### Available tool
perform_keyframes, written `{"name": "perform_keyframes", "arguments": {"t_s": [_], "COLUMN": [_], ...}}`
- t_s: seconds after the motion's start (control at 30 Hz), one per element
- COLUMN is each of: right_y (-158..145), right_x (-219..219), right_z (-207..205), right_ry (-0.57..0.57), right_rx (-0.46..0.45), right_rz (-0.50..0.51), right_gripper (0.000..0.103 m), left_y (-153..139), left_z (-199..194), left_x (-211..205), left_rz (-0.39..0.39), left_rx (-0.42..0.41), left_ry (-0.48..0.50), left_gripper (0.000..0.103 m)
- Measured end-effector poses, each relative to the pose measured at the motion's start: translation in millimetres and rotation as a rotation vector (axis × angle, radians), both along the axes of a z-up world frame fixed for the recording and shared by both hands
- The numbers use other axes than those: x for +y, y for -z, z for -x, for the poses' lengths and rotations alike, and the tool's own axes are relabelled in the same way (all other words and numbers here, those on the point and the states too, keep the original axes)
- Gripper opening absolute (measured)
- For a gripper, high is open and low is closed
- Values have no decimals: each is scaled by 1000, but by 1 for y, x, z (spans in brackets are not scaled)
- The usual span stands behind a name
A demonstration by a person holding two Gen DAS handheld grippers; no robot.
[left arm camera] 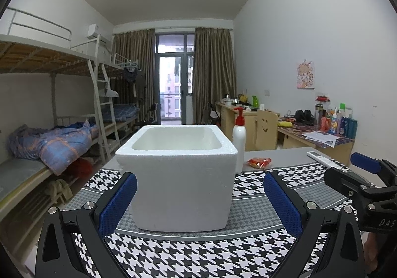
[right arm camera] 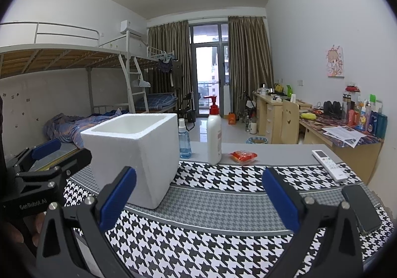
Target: Organize soft objects
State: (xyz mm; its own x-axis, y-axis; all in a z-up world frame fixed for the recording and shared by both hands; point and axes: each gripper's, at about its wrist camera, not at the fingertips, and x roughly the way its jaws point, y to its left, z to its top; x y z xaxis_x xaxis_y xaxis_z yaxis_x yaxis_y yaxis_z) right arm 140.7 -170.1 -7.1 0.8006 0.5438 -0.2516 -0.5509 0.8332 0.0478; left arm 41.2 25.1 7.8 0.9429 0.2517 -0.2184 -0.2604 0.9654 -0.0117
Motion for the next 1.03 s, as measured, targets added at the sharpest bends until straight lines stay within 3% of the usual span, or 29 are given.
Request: {"name": "perform_keyframes", "arguments": {"t_s": [1.03], "right_y": [4], "right_x": [-11], "right_z": [11], "right_ry": [-16], "right_rx": [-2], "right_rz": [-21], "right_gripper": [102], "left_y": [2], "left_z": [15], "left_x": [-12], "left_rz": [-23], "left_rx": [5], "left_ry": [19], "left_gripper": [102]}}
